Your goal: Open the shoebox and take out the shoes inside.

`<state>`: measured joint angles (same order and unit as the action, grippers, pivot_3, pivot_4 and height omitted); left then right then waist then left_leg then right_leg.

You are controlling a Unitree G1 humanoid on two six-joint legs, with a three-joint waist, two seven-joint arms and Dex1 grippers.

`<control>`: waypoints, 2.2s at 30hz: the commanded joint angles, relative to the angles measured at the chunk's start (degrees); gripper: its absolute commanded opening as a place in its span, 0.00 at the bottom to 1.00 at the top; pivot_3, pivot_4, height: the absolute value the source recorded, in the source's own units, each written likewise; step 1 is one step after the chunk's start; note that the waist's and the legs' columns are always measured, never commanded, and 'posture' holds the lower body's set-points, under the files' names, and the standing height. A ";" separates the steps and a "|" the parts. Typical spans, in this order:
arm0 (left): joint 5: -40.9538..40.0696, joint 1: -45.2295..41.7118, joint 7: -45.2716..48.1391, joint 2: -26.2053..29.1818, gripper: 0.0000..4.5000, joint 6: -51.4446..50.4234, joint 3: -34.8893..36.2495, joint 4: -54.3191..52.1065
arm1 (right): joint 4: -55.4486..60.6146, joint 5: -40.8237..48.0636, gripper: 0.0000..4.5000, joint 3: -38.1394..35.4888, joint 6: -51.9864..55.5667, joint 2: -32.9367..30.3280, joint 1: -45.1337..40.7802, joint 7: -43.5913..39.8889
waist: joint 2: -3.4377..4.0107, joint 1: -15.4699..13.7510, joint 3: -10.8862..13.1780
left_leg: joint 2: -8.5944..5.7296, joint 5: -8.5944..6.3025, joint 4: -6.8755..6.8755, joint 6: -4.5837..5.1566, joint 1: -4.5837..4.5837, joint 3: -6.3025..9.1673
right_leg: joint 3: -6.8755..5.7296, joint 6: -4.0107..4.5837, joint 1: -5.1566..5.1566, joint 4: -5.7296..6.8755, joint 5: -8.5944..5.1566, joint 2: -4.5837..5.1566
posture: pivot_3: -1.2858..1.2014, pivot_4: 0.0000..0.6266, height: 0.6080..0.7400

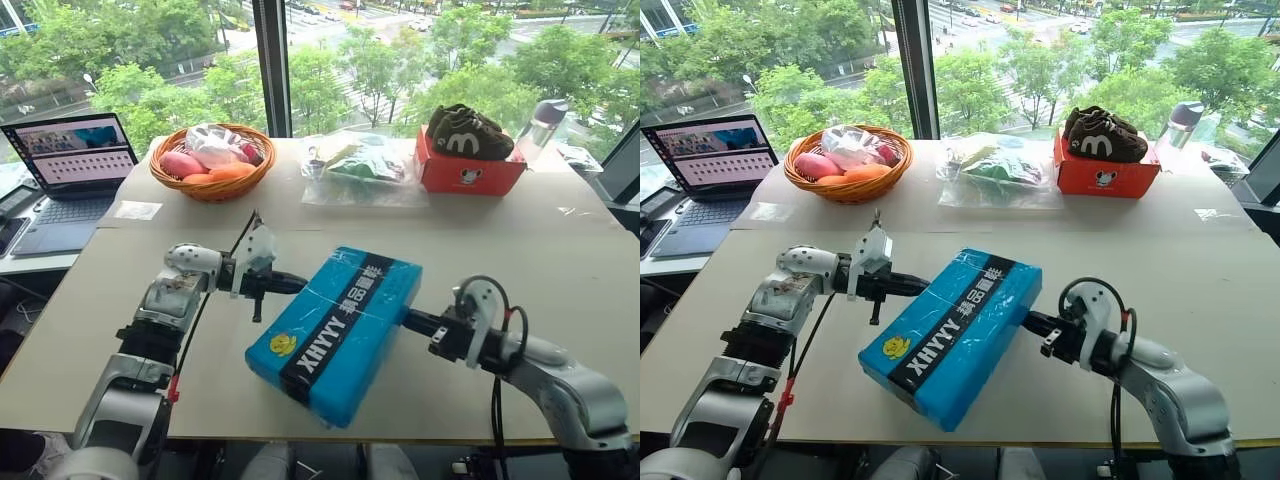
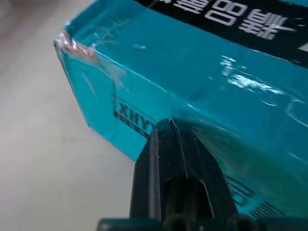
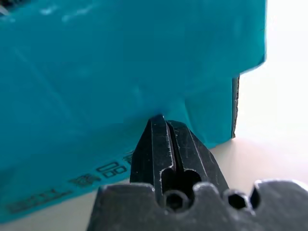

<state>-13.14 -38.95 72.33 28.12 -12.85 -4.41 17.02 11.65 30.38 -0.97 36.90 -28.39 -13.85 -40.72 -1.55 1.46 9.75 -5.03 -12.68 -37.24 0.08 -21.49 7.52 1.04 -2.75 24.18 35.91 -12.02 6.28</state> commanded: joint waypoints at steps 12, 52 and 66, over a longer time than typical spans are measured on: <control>-2.98 13.62 -11.89 2.29 0.00 -6.77 4.66 -20.93 | -47.51 -18.61 0.00 8.11 -30.28 12.34 -31.82 -9.36 | -0.01 0.87 0.00 | 0.02 0.00 0.22 -0.02 0.27 0.00 | 0.39 0.59 0.11 0.20 0.37 -0.14 | 0.52 0.24 1.00; -13.85 9.55 -9.96 12.31 0.00 -18.55 8.73 -27.64 | -24.91 -13.25 0.00 -2.11 -15.82 -21.34 -11.21 -25.80 | -0.06 -0.03 0.06 | 0.07 -0.08 0.21 -0.06 0.14 -0.42 | 0.46 0.11 0.08 -0.02 0.09 -0.12 | 0.52 0.24 1.00; -20.77 1.18 -1.99 26.76 0.79 -24.60 14.34 -22.96 | -12.27 0.77 0.00 -3.47 -5.17 -17.32 -9.25 -33.15 | -0.11 0.92 0.12 | 0.72 -0.11 0.18 -0.12 0.20 -0.56 | 0.50 0.15 0.02 -0.06 0.11 -0.68 | 0.52 0.24 1.00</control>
<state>-33.39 -36.23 70.34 53.80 -37.75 8.82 -5.90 -4.19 26.36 -1.87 28.66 -45.97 -21.26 -73.30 -1.66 2.38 9.88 -4.27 -12.80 -37.06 -0.06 -21.29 6.96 1.55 -2.59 24.20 35.85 -11.90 5.56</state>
